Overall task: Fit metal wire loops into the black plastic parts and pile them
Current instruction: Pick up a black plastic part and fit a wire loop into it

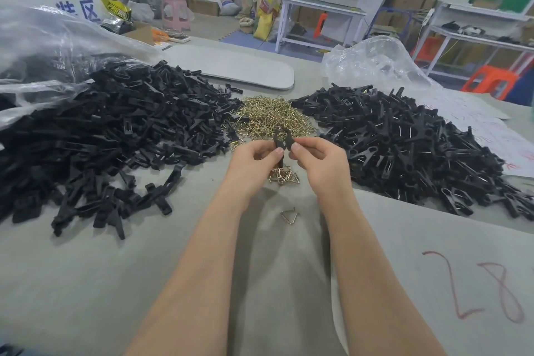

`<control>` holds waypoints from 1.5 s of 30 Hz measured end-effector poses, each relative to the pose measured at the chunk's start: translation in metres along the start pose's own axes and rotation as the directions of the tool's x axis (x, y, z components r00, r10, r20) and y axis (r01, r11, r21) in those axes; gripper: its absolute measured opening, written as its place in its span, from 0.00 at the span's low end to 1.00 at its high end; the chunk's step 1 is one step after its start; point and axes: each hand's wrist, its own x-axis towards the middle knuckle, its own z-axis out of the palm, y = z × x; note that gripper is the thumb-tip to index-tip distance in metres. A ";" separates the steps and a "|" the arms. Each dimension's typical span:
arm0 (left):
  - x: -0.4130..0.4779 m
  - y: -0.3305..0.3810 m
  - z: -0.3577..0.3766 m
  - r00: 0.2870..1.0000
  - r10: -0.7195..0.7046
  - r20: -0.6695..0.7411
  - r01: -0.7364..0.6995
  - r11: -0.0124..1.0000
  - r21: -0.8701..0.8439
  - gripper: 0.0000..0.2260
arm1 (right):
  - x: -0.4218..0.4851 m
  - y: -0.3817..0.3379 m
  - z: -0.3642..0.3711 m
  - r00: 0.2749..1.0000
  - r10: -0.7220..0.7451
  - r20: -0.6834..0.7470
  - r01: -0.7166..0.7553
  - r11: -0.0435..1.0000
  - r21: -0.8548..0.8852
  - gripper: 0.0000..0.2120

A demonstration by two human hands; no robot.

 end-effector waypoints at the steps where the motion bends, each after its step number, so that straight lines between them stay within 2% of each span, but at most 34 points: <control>1: 0.000 -0.001 0.000 1.000 0.000 0.000 0.000 1.000 0.002 0.07 | 0.000 0.000 0.000 1.000 0.004 0.008 -0.004 1.000 -0.001 0.09; 9: 0.000 -0.001 0.000 1.000 -0.004 -0.017 0.003 0.999 -0.048 0.04 | -0.001 -0.002 0.001 1.000 0.013 0.018 -0.013 1.000 0.004 0.07; 11: 0.000 -0.001 0.000 1.000 -0.004 -0.025 0.002 0.998 -0.070 0.06 | -0.001 -0.002 0.001 1.000 0.016 0.002 -0.016 1.000 0.006 0.06; 15: 0.001 0.000 0.001 1.000 -0.006 -0.029 0.004 0.999 -0.053 0.03 | 0.000 -0.002 -0.001 0.999 0.014 -0.034 -0.014 1.000 0.008 0.06; 19: -0.001 0.001 0.001 1.000 0.008 -0.011 -0.009 0.997 -0.073 0.09 | -0.001 -0.004 0.001 1.000 0.017 0.013 -0.017 1.000 0.000 0.07; 26: -0.002 0.002 0.001 1.000 0.004 -0.010 -0.005 0.996 -0.088 0.03 | -0.002 -0.005 0.001 0.999 0.029 0.016 -0.029 0.999 0.027 0.08; 31: 0.000 0.001 0.001 1.000 0.007 -0.026 -0.009 0.996 -0.086 0.06 | -0.001 -0.005 -0.001 0.999 0.002 -0.042 -0.002 1.000 0.016 0.09; 40: 0.000 0.000 0.000 0.998 0.055 0.022 -0.054 0.997 -0.058 0.10 | -0.002 -0.008 -0.001 1.000 0.002 0.025 -0.002 1.000 -0.006 0.10; 45: -0.002 0.001 -0.003 0.998 0.046 0.045 -0.043 0.997 -0.064 0.09 | -0.005 -0.010 -0.003 0.999 -0.008 0.054 0.010 0.999 -0.041 0.09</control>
